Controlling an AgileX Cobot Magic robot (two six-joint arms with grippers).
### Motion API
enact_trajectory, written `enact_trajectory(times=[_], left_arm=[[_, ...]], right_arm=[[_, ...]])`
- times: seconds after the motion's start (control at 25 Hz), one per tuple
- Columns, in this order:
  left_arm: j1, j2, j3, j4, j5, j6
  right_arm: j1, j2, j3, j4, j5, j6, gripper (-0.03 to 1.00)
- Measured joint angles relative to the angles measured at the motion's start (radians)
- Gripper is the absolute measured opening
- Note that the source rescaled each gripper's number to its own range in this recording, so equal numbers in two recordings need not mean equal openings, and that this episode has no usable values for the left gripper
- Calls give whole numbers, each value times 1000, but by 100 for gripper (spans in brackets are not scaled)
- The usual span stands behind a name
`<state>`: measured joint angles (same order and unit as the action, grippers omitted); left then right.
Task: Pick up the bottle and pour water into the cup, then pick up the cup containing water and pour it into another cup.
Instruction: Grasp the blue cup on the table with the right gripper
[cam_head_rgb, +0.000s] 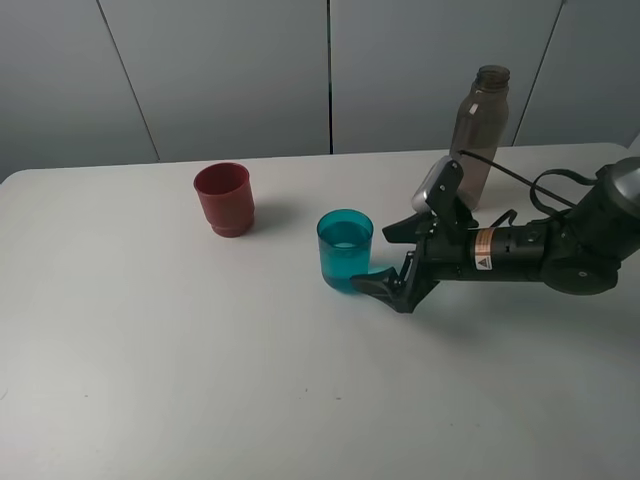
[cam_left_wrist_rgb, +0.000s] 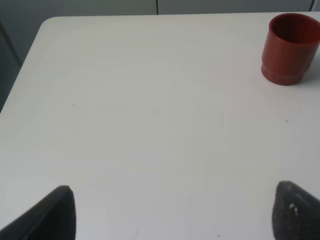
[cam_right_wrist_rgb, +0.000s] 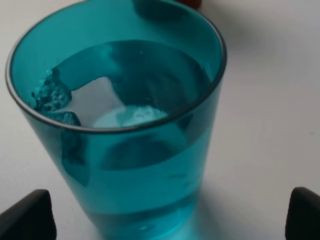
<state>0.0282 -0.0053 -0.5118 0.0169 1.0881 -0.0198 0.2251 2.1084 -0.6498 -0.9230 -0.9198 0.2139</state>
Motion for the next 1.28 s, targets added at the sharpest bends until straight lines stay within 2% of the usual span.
enact_trajectory(times=[0.2,0.64,1.28], left_arm=[[0,0,0,0,0,0],[0,0,0,0,0,0],[0,0,0,0,0,-2]], right_arm=[[2,6,0,0,-37,-24,99],[19,7,-16,9,-39,-90,99],[21,7,-47,-14,-39,-91,99]])
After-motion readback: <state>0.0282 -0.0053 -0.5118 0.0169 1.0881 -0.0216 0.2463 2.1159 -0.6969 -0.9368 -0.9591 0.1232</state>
